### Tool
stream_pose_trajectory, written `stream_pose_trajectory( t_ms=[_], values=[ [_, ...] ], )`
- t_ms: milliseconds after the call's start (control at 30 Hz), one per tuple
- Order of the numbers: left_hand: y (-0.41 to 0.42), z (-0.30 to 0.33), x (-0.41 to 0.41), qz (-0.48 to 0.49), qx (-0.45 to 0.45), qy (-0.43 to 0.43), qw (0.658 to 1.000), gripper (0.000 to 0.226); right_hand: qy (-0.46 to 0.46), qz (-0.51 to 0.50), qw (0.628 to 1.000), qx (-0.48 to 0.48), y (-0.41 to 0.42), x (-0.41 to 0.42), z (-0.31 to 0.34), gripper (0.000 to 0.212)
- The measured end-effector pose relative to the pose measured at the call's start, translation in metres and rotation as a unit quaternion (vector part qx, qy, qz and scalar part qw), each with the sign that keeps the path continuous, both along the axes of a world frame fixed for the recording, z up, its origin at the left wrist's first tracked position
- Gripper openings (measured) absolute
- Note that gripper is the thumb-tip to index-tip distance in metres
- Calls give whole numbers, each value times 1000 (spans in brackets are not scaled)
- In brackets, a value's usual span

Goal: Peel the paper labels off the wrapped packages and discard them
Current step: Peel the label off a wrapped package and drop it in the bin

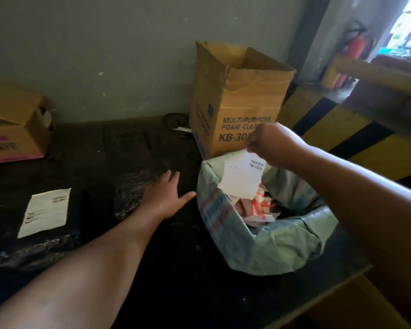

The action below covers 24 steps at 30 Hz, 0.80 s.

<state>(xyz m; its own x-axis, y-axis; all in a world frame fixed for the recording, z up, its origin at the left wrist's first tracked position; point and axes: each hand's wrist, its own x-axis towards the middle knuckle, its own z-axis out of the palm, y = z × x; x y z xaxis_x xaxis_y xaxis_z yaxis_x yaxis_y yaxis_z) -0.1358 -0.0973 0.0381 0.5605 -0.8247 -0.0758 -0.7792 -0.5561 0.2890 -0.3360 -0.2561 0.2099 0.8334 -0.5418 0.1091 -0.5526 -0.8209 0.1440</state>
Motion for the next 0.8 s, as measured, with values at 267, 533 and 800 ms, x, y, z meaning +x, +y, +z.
stream_pose_trajectory(
  t_ms=[267, 533, 800],
  values=[
    [-74, -8, -122, -64, -41, 11, 997, 92, -66, -143, 987, 26, -56, -100, -4, 16],
    [-88, -22, -134, -56, -6, 35, 998, 84, -81, -211, 971, 71, -90, -148, -20, 25],
    [-86, -26, -136, -59, -24, 70, 995, 81, -78, -191, 976, 64, -92, -156, -31, 21]
  ],
)
